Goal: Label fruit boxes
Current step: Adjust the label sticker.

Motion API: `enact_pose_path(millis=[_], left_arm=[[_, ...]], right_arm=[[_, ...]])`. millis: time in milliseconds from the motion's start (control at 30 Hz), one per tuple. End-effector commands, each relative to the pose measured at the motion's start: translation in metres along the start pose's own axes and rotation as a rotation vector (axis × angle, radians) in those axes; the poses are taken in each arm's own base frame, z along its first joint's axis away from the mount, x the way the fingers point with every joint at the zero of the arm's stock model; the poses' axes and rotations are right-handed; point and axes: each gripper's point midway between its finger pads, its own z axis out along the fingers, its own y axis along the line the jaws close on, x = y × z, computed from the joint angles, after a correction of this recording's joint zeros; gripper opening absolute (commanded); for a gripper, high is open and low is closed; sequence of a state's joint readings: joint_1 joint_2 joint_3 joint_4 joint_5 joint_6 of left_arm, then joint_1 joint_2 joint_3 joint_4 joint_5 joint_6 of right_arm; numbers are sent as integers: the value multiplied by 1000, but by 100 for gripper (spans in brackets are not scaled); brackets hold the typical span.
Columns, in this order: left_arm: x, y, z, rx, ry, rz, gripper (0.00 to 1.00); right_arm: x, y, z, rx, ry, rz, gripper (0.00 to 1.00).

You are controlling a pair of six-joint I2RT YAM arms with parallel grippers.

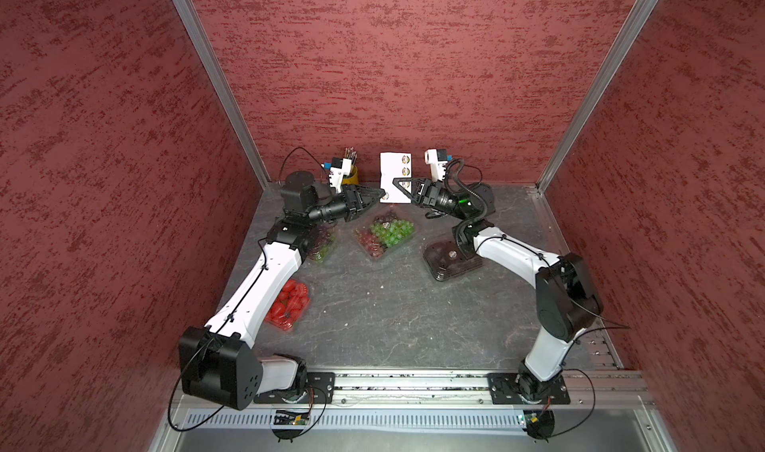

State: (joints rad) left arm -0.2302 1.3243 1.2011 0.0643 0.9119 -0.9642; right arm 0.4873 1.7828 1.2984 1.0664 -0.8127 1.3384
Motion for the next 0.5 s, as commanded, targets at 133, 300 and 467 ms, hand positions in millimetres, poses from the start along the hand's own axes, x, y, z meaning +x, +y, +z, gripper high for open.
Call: enact_pose_path(millis=[133,300,467], left_arm=[[-7,-15,4,48,-1,44,16],[-5,-16,4,52,6,47,10],[-4,-16,4,56,9,49,13]], right_arm=[[-2,8,3,-24,5,-26,0],[-3,7,3,-19,0,-28,0],[-3,6,3,-13,-1,-30,0]])
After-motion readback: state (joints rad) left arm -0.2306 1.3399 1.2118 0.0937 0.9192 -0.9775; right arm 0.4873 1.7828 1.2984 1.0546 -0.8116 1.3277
